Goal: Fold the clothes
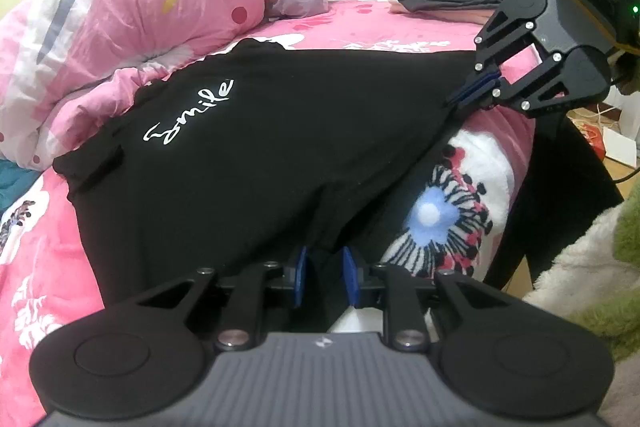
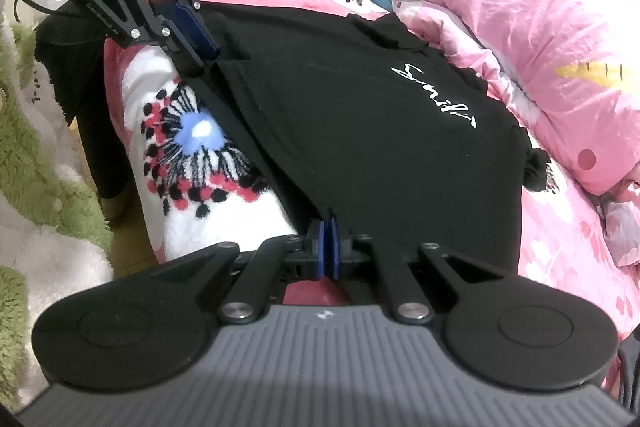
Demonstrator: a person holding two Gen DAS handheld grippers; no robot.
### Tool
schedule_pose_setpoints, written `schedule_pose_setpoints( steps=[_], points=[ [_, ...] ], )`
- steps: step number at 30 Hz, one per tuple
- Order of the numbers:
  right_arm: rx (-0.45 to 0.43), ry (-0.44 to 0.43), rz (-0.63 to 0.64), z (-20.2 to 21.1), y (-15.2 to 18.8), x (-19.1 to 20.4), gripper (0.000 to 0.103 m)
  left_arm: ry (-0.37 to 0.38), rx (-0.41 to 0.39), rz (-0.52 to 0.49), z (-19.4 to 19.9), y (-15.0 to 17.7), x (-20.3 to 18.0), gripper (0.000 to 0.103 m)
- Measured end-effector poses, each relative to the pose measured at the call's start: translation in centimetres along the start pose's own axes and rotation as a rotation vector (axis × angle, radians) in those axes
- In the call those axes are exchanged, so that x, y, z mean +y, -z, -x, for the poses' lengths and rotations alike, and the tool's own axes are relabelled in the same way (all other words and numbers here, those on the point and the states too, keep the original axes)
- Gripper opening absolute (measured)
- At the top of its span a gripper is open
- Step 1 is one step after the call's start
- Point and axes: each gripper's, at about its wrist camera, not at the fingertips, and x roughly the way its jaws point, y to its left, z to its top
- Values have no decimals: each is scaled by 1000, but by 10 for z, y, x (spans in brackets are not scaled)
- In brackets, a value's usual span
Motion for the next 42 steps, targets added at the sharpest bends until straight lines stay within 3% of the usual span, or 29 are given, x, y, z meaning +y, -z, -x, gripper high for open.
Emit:
schedule_pose_setpoints(
  steps=[5, 11, 15, 25, 28, 31, 33, 35, 42],
  points=[
    [0, -5, -9, -3, -1, -1, 3, 10, 4, 6, -6, -2, 3, 23],
    [1, -7, -15, -5, -1, 0, 3, 70, 8, 100, -5, -3, 17, 3],
    [3, -5, -18, -4, -1, 0, 3, 101, 8, 121, 3, -2, 22, 1],
    [10, 2, -32, -1, 1, -1, 4, 121, 56, 50, 10, 7, 14, 1],
    [13, 4, -39, -3, 2, 0, 4, 121, 76, 26, 8, 7, 11, 7],
    [18, 4, -59, -1, 2, 0, 5, 146, 63, 53, 13, 6, 12, 27],
    [18, 14, -101, 5, 4, -2, 11, 153, 44, 75, 20, 4, 16, 33],
    [15, 26, -156, 13, 8, -4, 25, 161, 27, 104, 25, 1, 20, 33],
    [-38, 139, -542, 51, 42, -35, 33, 170, -25, 168, 4, -19, 23, 36]
  ],
)
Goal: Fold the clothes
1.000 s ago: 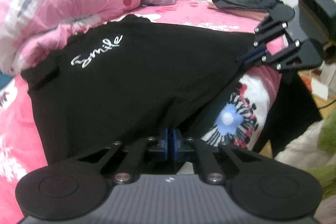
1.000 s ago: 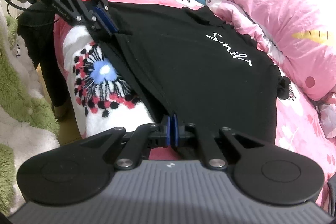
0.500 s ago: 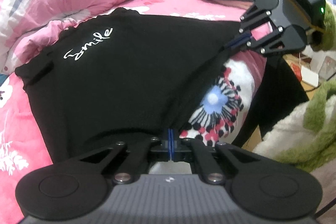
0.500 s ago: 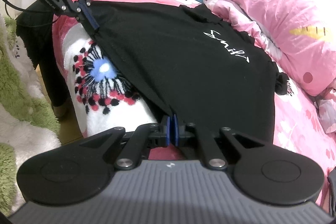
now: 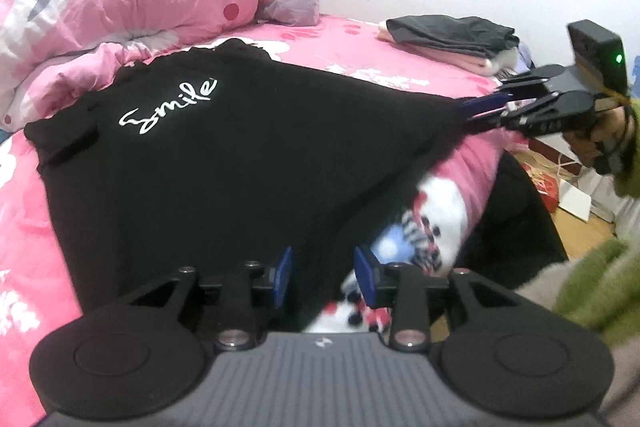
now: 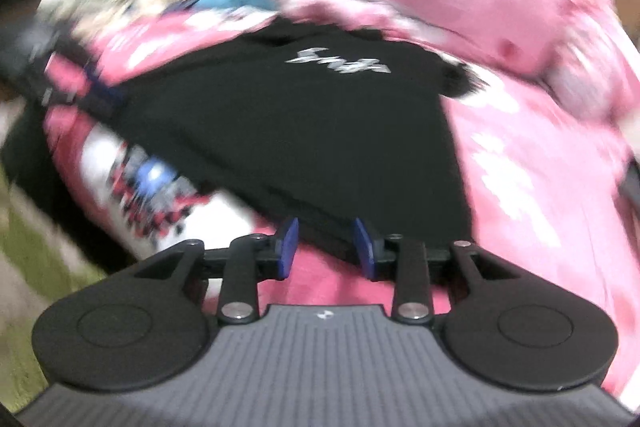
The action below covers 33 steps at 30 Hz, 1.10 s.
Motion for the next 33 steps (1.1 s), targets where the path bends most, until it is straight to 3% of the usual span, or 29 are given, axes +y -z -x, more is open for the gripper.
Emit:
schedule_pose_setpoints(
  steps=[5, 8, 13, 16, 18, 27, 33],
  points=[
    [-48, 88, -270, 15, 8, -47, 34, 3, 27, -11, -27, -1, -7, 36],
    [-39, 114, -264, 11, 4, -56, 34, -6, 31, -16, -31, 0, -8, 36],
    [7, 72, -134, -14, -5, -44, 32, -16, 27, -11, -30, 1, -9, 38],
    [94, 69, -64, -37, -4, -36, 9, -22, 23, -19, -30, 1, -10, 40],
    [101, 88, -74, -40, -4, -38, 3, -23, 20, -25, -31, 1, -10, 40],
    [77, 225, -256, -40, 7, -78, 0, -22, 18, -33, -32, 1, -8, 43],
    [7, 152, -403, -15, 7, -98, 3, -26, 18, -36, -33, 2, -8, 45]
  ],
)
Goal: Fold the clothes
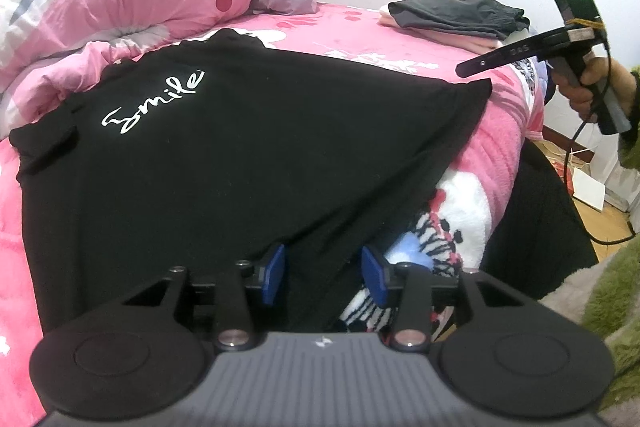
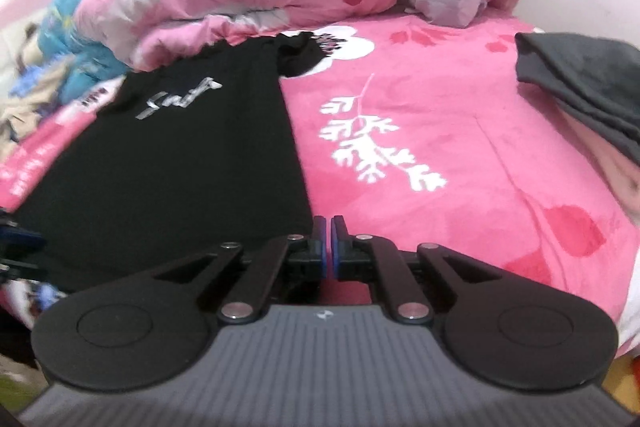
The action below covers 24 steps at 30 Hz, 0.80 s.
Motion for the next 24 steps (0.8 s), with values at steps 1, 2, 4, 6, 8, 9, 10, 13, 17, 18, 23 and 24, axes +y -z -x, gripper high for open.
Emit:
schedule_pose_setpoints(
  steps=[1, 2, 4, 6, 8, 9, 10, 13, 17, 18, 23, 24],
  points=[
    [3, -6, 0, 3, 0, 0, 10, 0, 1, -1, 0, 0, 0, 45],
    [8, -12, 7, 4, 1, 2, 25, -1, 2, -2, 0, 0, 0, 46],
    [7, -28, 25, 5, 2, 8, 39, -5, 4, -5, 0, 0, -1, 46],
    [17, -47, 53, 1, 4, 14, 39, -9, 6, -10, 0, 0, -2, 46],
    [47, -44, 87, -8, 6, 20, 22, -11, 7, -13, 0, 0, -2, 47],
    [55, -19, 121, -11, 7, 24, 10, -11, 7, -11, 0, 0, -2, 47],
    [62, 4, 152, -14, 8, 29, 6, -11, 7, -8, 1, 1, -1, 47],
    [-22, -58, 44, 3, -1, 20, 3, -10, 8, -1, 2, 2, 0, 47],
    [-122, -179, -246, 21, -5, -17, 3, -3, 12, 2, 2, 3, 1, 48],
    [-135, -200, -319, 23, -2, -28, 3, -1, 14, 2, 2, 3, 2, 48],
    [-84, -95, -471, 8, 27, -57, 0, 4, 22, 1, 2, 4, 2, 49],
    [-74, -50, -472, 5, 33, -61, 0, 4, 23, -1, 2, 3, 2, 49]
  ],
)
